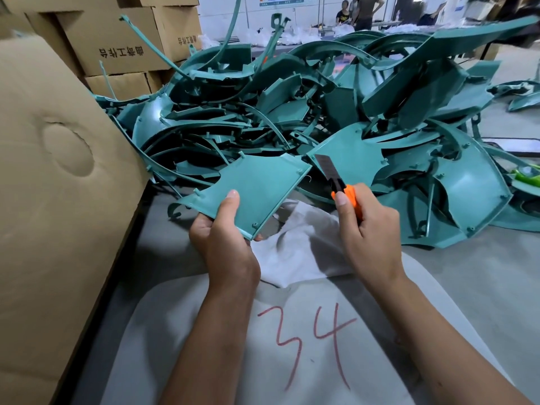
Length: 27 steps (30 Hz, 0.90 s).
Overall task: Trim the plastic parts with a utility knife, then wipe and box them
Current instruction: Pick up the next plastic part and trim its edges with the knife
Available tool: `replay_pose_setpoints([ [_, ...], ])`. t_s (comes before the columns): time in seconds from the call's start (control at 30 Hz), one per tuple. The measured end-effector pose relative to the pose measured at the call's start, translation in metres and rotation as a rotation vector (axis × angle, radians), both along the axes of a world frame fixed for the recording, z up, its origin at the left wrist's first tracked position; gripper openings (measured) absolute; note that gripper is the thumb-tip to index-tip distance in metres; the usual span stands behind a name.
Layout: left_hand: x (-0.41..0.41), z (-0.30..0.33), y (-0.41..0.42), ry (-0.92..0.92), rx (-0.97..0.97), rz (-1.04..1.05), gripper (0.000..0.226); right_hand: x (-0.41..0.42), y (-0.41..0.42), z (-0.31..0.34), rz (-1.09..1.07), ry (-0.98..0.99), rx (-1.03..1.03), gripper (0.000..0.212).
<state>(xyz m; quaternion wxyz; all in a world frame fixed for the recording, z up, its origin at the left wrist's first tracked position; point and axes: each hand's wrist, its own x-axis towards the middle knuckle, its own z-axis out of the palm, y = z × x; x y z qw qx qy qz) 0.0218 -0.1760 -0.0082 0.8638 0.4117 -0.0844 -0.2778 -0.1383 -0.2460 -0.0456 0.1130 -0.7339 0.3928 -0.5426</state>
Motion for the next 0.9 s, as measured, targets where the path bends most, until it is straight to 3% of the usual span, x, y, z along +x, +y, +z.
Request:
replay_pose_setpoints([
  [0.43,-0.009,0.005,0.002,0.046,0.028,0.002,0.005,0.006,0.013,0.002,-0.012,0.142,-0.074,0.031],
  [0.6,-0.008,0.006,0.001,0.082,0.012,0.024,0.008,0.006,0.018,0.005,0.239,0.242,-0.124,0.033],
  [0.67,-0.008,0.007,0.002,0.089,0.005,0.035,0.010,0.007,0.019,0.004,0.351,0.186,-0.119,0.032],
  [0.77,-0.007,0.006,0.003,0.074,0.014,0.025,0.009,0.006,0.016,0.004,0.215,0.036,-0.098,0.031],
  [0.9,-0.008,0.007,0.003,0.041,0.029,-0.002,0.007,0.004,0.008,0.001,-0.025,-0.004,-0.025,0.036],
])
